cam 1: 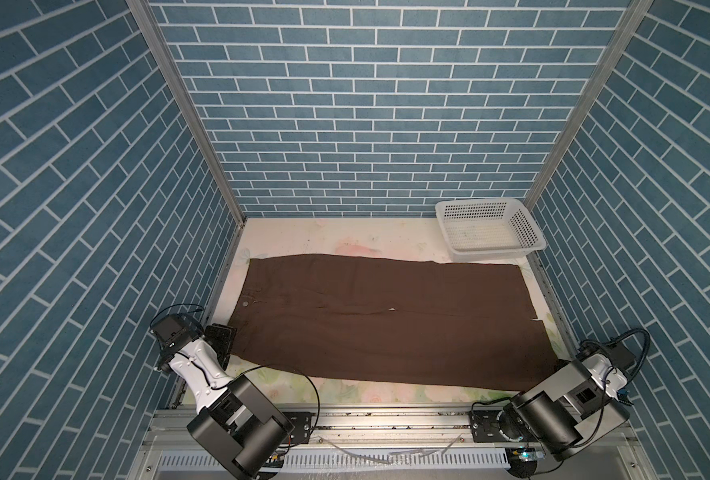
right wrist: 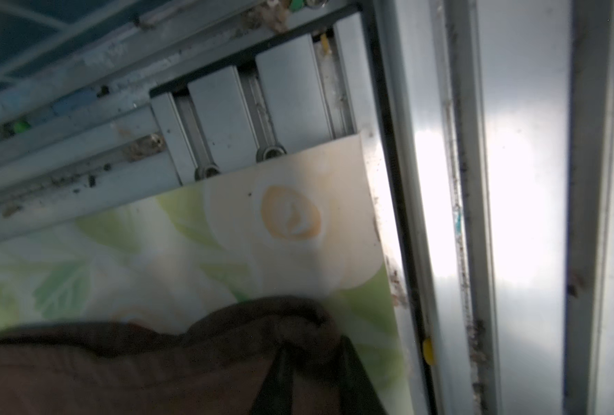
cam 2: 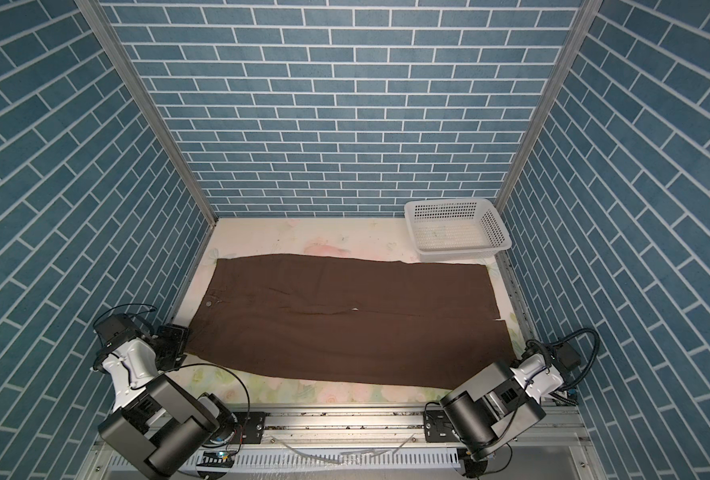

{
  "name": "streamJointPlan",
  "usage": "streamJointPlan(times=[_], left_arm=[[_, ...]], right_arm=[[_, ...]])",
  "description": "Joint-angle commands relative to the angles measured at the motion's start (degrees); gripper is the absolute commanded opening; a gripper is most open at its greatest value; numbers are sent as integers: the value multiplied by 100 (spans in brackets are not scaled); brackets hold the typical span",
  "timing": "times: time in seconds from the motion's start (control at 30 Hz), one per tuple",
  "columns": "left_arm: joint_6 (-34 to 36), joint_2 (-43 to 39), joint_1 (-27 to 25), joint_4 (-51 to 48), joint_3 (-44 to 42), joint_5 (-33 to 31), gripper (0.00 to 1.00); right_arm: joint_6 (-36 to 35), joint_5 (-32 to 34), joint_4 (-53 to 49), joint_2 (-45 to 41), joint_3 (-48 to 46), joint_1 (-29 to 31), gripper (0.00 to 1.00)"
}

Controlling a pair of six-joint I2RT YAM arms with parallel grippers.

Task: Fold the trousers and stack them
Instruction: 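Grasp the trousers' near edge at waistband and cuff with both grippers, then lift the near edge with both grippers and fold it over the far edge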

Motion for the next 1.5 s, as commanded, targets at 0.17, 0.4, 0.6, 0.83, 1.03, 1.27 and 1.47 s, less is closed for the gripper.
streamJointPlan(times=[0.17, 0.4, 0.6, 0.83, 1.03, 1.27, 1.47], left_arm=[[-46, 172, 131, -40, -169, -492, 78], [-544, 421, 153, 407, -568, -1061, 97], [-724, 1123, 149, 1600, -740, -575, 84], [-679, 1865, 142, 2076, -647, -346, 39], [-679, 2127, 149, 2010, -435, -129, 0], [-698, 1136, 234, 962, 97, -161, 0], [-557, 75, 686, -302, 1264, -606, 0]], right_arm=[[-156, -176, 189, 262, -237, -105, 0], [-168, -646, 317, 376, -256, -108, 0], [-220, -725, 367, 402, -257, -118, 0], [-229, -787, 360, 495, -224, -133, 0], [-434, -854, 238, 520, -11, -151, 0], [-509, -1162, 321, 517, 192, -151, 0], [-565, -1802, 750, 302, 159, -105, 0]])
